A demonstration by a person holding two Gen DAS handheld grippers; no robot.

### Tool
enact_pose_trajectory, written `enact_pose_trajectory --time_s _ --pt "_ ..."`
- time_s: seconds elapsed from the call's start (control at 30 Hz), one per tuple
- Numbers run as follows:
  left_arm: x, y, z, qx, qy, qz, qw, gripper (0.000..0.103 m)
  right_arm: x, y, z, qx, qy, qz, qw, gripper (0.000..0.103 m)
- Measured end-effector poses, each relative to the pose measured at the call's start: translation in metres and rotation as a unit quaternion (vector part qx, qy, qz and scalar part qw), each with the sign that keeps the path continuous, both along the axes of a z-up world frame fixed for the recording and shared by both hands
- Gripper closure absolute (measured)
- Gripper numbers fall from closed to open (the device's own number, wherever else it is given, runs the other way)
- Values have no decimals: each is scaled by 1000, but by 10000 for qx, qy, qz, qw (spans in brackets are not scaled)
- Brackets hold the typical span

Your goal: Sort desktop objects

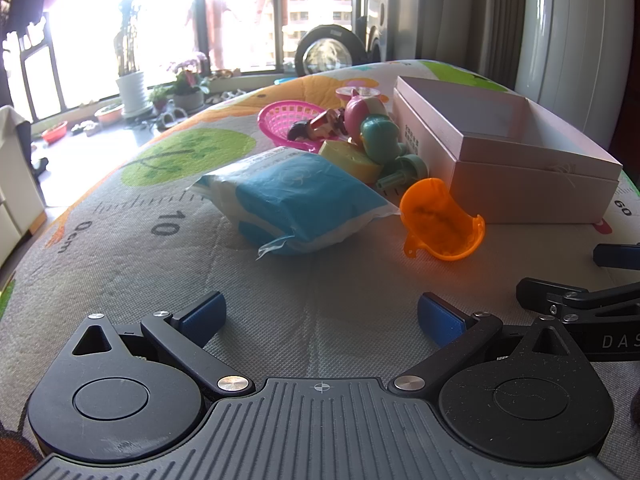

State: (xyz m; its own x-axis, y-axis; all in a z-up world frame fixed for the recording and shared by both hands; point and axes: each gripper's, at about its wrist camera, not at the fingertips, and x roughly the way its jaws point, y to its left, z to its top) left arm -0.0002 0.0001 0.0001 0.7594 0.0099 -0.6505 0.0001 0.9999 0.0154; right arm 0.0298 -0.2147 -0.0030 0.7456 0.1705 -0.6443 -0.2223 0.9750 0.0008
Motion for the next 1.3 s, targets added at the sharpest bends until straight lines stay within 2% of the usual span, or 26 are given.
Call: enact_pose_trajectory --time_s 0.57,0.73,0.9,1.0,1.17,1.3 --pt "1 0 1 3 62 6 10000 0 0 0 0 1 12 1 10000 0" --pt "3 1 4 -1 168 -23 9999 0 2 0 4 -75 176 146 9997 0" --pt "2 5 6 8 390 -390 9985 0 -3 -4 5 -64 315 155 9994 0" --pt "-5 8 6 -1 374 -548 9978 0 -8 -6 6 -45 381 141 9992 0" --pt "-16 13 11 15 336 -603 9976 0 -13 -9 8 -72 479 461 9978 0" --pt "-17 32 27 -86 66 -272 9996 0 -16 -5 18 -38 609 960 9935 0"
